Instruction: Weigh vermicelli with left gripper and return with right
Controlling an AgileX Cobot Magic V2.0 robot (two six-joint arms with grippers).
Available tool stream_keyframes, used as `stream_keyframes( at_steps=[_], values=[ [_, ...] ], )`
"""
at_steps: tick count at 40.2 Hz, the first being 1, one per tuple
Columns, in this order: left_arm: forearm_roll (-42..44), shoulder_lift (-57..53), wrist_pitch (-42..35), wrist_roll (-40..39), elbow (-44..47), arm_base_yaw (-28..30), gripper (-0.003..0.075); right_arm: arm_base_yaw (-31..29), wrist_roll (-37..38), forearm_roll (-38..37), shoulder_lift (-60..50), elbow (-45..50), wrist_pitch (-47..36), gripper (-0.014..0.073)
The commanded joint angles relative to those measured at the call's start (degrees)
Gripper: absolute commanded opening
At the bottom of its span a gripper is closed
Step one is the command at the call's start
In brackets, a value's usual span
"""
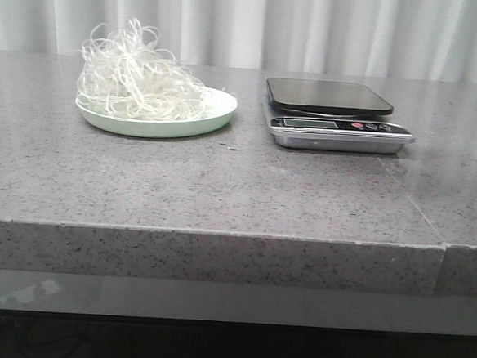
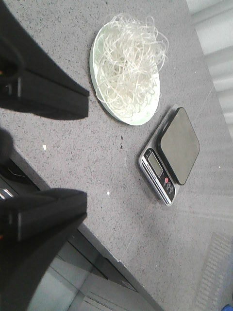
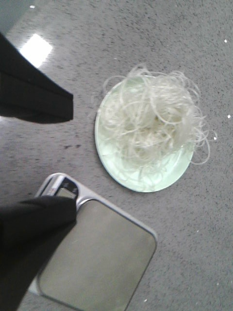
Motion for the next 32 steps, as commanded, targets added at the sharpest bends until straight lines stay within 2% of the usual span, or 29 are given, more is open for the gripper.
stream_keyframes(
  at_steps=[1, 16, 32],
  values=[
    [-0.6, 0.3, -4.3, -0.4, -1.6, -0.4, 0.0421, -0.5, 0.2, -0.3, -8.7, 6.1, -5.1, 0.0468],
    [-0.6, 0.3, -4.3, -0.4, -1.6, -0.4, 0.0421, -0.5, 0.2, -0.3, -31.2, 27.8, -5.7, 0.0468],
    [-0.6, 0.3, -4.3, -0.4, -1.6, -0.4, 0.0421, -0.5, 0.2, -0.3, -50.3, 42.1, -5.7, 0.0468]
  ],
)
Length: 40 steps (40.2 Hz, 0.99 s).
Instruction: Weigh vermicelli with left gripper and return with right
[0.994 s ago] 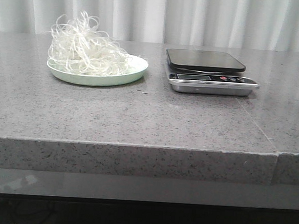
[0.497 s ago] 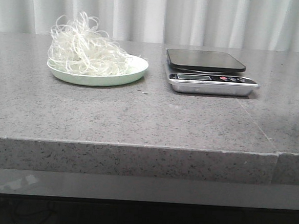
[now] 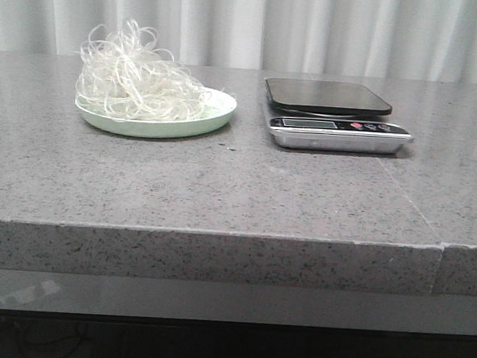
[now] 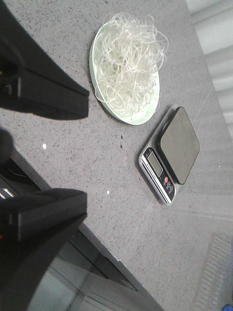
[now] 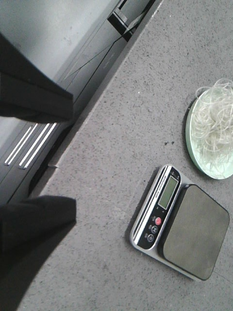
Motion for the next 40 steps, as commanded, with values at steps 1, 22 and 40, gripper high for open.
stream_keyframes(
  at_steps=[1, 22, 40],
  values=[
    [-0.6, 0.3, -4.3, -0.4, -1.6, -0.4, 0.0421, -0.5, 0.1, -0.3, -3.3, 1.2, -3.9, 0.0468],
    [-0.6, 0.3, -4.3, -0.4, -1.6, -0.4, 0.0336, -0.5, 0.1, -0.4, -5.6, 2.3, -5.9, 0.0248],
    [-0.6, 0.3, -4.3, -0.4, -1.6, -0.4, 0.0155, -0.5, 0.1, -0.4, -5.6, 2.3, -8.1, 0.0171]
  ],
)
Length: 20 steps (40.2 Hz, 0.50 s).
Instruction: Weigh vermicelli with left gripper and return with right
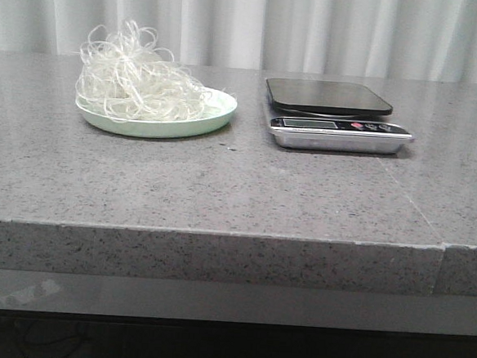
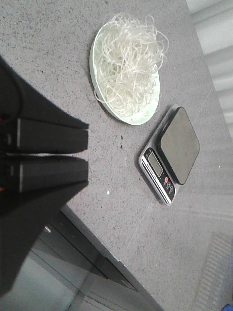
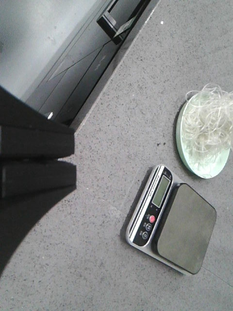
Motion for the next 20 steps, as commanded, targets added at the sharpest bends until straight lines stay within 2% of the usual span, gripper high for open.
stream_keyframes(
  at_steps=[1, 20],
  values=[
    [-0.6, 0.3, -4.3, -0.4, -1.6, -0.4, 0.0155, -0.5, 0.0, -0.4, 0.2, -1.5, -5.7, 0.0171],
    [-0.6, 0.3, -4.3, -0.4, -1.6, -0.4, 0.0155, -0.5, 0.0, -0.3, 0.2, -1.5, -4.7, 0.0171]
  ],
)
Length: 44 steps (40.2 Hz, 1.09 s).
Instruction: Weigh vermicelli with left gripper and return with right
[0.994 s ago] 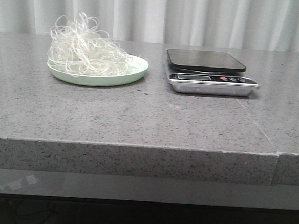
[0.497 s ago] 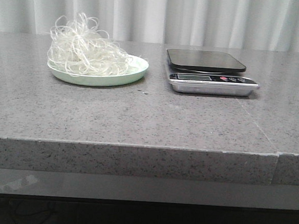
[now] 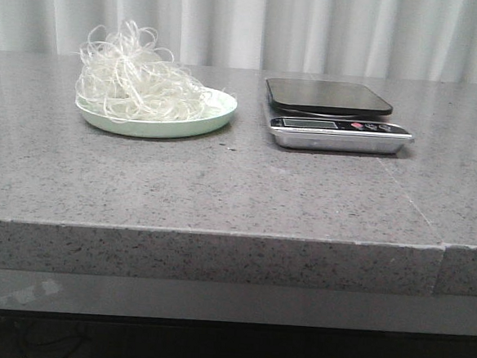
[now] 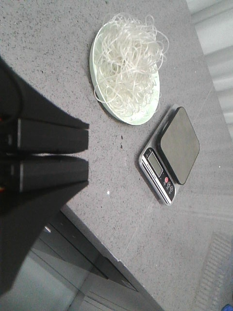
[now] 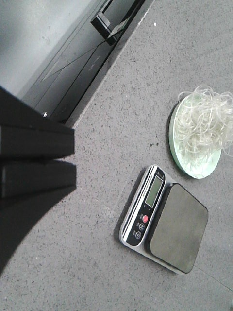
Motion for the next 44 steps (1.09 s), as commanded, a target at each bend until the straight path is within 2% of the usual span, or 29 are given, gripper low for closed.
stream_keyframes(
  at_steps=[1, 7, 16, 31, 38, 44],
  values=[
    [-0.6, 0.3, -4.3, -0.4, -1.6, -0.4, 0.0155, -0.5, 0.0, -0.3, 0.2, -1.5, -3.7, 0.0171],
    [-0.6, 0.0, -4.3, -0.4, -1.0, 0.6, 0.0155, -0.5, 0.0, -0.3, 0.2, -1.5, -3.7, 0.0171],
    [-0.6, -7.5, -6.5, -0.4, 6.2, 10.0, 0.0155, -0.5, 0.0, -0.3, 0.2, -1.5, -3.7, 0.0171],
    [-5.0, -28.2, -23.1, -0.4, 30.5, 31.2, 0.0155, -0.5, 0.0, -0.3, 0.2, -1.5, -3.7, 0.0171],
    [-5.8, -32.7, -27.6, -0.4, 37.8, 35.8, 0.0155, -0.5, 0.0, -0.3, 0.2, -1.5, -3.7, 0.0171],
    [-5.7, -32.7, -33.7, -0.4, 41.3, 36.3, 0.0155, -0.5, 0.0, -0.3, 0.2, -1.5, -3.6, 0.0171]
  ],
)
